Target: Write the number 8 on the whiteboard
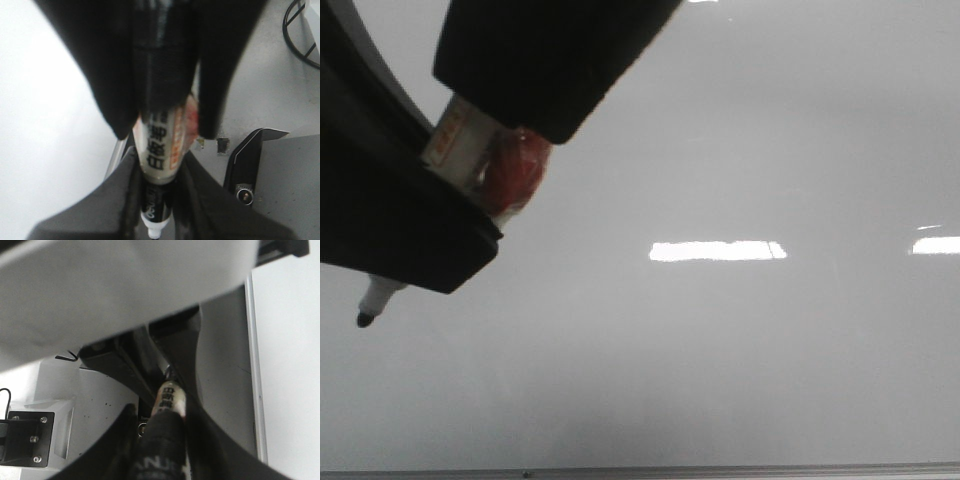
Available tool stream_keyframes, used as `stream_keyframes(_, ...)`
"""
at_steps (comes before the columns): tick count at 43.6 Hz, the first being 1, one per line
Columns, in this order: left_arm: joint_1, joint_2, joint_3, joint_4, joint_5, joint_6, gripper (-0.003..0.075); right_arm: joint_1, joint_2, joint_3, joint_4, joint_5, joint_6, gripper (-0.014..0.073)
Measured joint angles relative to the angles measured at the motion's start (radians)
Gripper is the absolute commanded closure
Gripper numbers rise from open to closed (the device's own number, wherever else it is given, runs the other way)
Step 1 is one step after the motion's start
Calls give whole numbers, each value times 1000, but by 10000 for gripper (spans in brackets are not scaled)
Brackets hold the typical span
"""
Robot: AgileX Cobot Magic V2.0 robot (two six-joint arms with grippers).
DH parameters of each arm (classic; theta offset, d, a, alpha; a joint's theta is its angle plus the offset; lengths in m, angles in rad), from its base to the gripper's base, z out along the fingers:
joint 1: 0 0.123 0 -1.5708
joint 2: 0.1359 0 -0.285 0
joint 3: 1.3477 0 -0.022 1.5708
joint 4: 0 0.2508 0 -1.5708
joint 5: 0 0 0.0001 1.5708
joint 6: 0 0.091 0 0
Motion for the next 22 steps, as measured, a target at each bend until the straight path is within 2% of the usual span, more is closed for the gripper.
stream_keyframes(5,0,0,0,-4,-3,-15,699,0,0,-4,-6,0,0,641)
stream_keyframes(6,0,0,0,-4,-5,-15,661,0,0,-4,-6,2,0,669)
stream_keyframes(11,0,0,0,-2,-7,-12,451,0,0,-4,-8,4,-2,664)
stream_keyframes(13,0,0,0,3,-12,-6,329,0,0,-5,-8,6,-2,664)
stream_keyframes(16,0,0,0,7,-30,-1,200,0,4,-5,-21,16,-2,664)
stream_keyframes(18,0,0,0,10,-44,-2,178,-2,6,-5,-32,18,-2,664)
stream_keyframes(22,0,-4,0,11,-53,-21,201,-21,10,-5,-41,30,12,664)
